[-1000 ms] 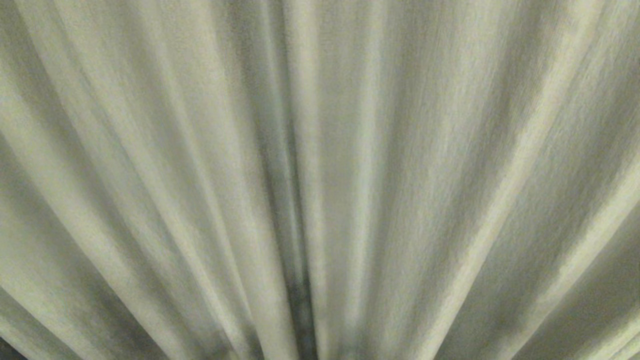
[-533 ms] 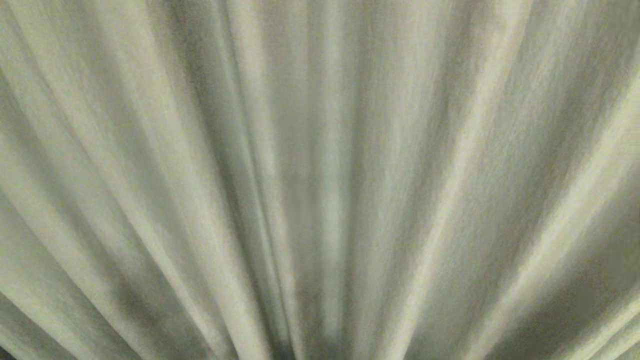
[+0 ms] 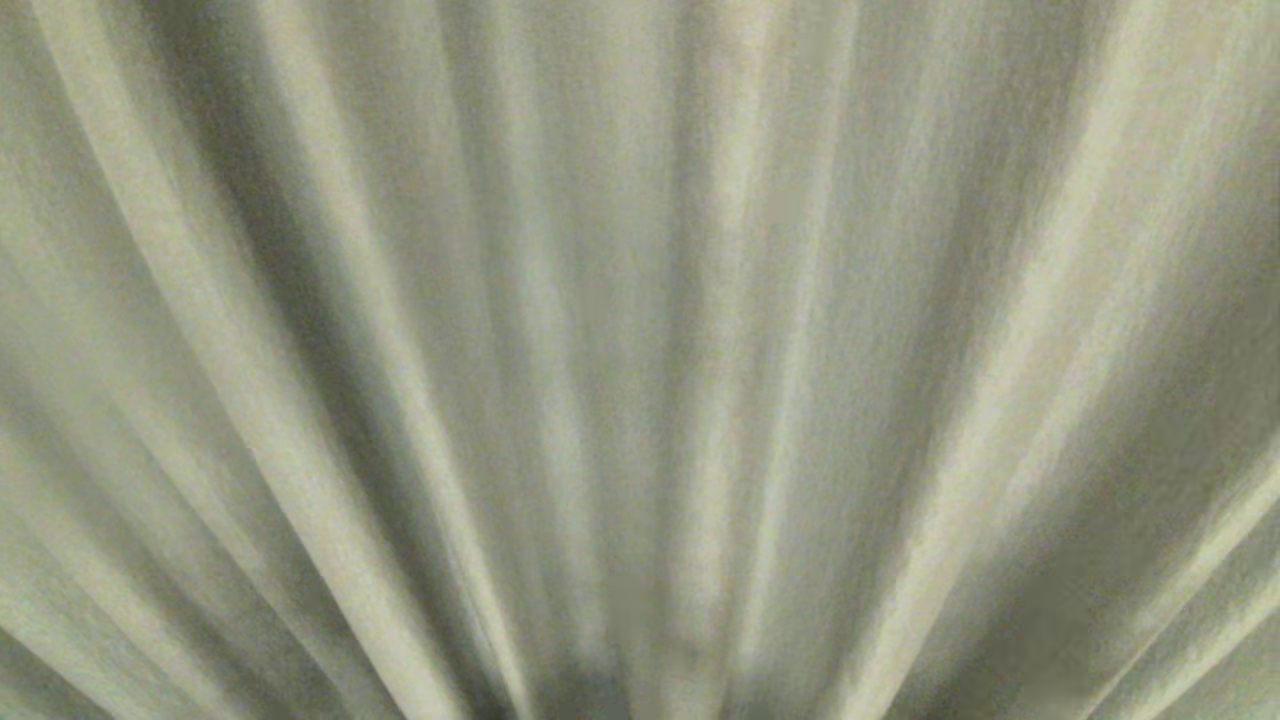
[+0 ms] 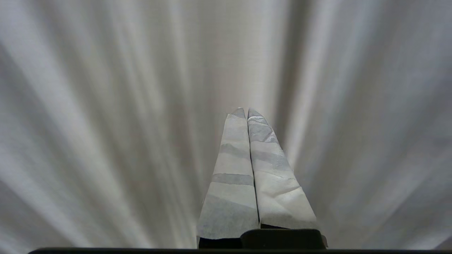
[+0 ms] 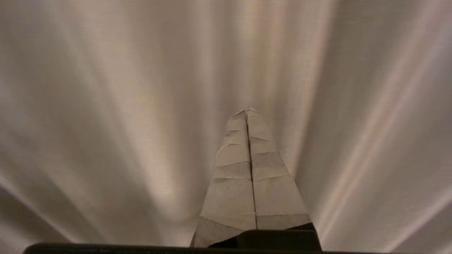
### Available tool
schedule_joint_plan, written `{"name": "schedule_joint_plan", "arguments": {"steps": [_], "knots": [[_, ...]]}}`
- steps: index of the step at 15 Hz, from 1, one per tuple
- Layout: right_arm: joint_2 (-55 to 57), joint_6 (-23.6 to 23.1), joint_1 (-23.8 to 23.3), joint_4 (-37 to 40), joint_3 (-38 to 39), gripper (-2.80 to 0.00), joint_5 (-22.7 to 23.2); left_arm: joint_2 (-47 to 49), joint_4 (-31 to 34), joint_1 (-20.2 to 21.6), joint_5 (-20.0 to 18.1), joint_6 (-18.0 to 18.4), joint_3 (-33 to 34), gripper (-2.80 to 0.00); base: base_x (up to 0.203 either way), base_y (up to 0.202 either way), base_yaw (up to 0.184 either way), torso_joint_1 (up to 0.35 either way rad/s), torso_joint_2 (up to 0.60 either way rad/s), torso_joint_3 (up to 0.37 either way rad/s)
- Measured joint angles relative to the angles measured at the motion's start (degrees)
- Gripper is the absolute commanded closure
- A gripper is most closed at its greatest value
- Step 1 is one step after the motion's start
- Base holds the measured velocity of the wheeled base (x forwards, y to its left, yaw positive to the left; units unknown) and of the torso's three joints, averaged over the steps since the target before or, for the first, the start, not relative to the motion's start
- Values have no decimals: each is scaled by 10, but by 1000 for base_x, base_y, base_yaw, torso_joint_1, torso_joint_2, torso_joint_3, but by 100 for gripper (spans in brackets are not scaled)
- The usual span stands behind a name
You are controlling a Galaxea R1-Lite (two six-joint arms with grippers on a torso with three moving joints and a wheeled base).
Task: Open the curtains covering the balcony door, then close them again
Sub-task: Close the outer curtains on both sides
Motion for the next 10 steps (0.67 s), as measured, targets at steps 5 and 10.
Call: {"name": "schedule_joint_plan", "arguments": {"steps": [5, 10], "knots": [[0, 0, 0, 0, 0, 0, 0, 0, 0, 0, 0, 0, 0, 0, 0, -191, 1, 2, 3, 1], [0, 0, 0, 0, 0, 0, 0, 0, 0, 0, 0, -1, 0, 0, 0, -190, 3, 3, 2, -1]]}}
